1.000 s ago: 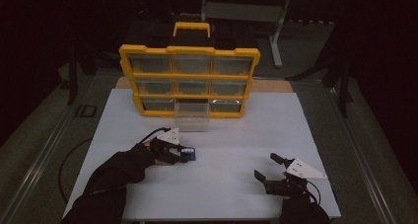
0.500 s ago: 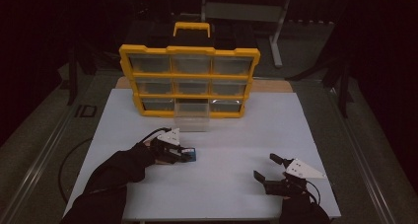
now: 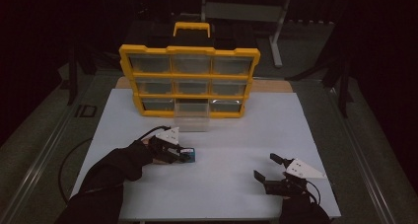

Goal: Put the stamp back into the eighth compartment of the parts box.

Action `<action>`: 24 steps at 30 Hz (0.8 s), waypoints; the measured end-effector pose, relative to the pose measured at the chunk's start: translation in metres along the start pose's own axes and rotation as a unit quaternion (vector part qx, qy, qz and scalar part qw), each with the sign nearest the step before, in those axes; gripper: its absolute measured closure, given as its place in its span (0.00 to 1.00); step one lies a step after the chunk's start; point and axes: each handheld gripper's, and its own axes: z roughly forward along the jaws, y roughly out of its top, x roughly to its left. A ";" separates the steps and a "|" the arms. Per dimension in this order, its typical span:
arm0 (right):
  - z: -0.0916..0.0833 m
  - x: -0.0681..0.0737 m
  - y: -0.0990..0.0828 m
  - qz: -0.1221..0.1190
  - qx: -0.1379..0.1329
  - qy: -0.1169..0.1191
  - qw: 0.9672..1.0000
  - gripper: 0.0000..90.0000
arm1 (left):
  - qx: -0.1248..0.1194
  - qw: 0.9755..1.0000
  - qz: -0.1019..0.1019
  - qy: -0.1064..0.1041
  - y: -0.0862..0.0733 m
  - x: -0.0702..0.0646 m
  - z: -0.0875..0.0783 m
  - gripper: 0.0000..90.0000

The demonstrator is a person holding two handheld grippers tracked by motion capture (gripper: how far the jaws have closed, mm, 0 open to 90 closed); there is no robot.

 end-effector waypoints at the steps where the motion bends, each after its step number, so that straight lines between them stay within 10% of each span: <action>1: 0.000 0.000 0.000 0.000 0.000 0.001 1.000 0.13 | 0.001 1.000 0.000 -0.001 0.001 0.000 -0.001 0.77; 24: 0.000 0.000 0.000 0.000 -0.002 -0.002 1.000 0.12 | -0.006 1.000 0.025 -0.013 0.031 -0.007 -0.032 0.77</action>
